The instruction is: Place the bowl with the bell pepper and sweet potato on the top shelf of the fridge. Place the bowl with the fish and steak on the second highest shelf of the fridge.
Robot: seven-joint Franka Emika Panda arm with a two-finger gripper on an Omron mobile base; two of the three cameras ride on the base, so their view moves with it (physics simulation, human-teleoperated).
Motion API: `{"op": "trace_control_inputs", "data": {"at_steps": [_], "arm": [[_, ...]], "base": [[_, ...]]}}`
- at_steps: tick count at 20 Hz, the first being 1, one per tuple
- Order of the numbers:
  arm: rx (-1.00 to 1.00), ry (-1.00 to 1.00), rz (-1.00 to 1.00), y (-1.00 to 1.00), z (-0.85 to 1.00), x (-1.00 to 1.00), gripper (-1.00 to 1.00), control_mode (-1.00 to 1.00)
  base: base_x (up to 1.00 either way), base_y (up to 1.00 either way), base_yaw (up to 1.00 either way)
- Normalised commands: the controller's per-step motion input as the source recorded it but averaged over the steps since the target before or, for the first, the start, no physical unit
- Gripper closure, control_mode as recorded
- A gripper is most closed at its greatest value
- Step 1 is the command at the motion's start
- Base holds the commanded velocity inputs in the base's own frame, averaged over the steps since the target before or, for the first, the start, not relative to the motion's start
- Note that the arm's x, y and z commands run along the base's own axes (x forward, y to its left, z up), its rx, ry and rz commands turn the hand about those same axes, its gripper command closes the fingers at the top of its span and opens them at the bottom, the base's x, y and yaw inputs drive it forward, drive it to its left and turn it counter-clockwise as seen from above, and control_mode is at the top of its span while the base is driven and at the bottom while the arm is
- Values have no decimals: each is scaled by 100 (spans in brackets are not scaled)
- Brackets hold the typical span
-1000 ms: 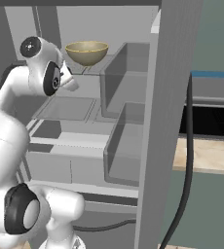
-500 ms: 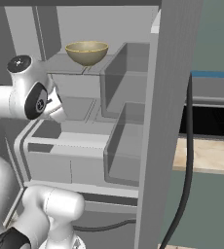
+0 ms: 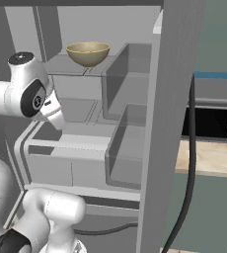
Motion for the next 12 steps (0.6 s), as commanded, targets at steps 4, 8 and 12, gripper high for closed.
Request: {"op": "trace_control_inputs", "data": {"at_steps": [4, 8, 12], "arm": [[-1, 3, 0, 3, -6, -25, -100, 100], [0, 0, 0, 0, 0, 0, -100, 100], [0, 0, 0, 0, 0, 0, -100, 100]], "base": [[-75, 7, 0], [-100, 1, 0], [-100, 0, 0]]}}
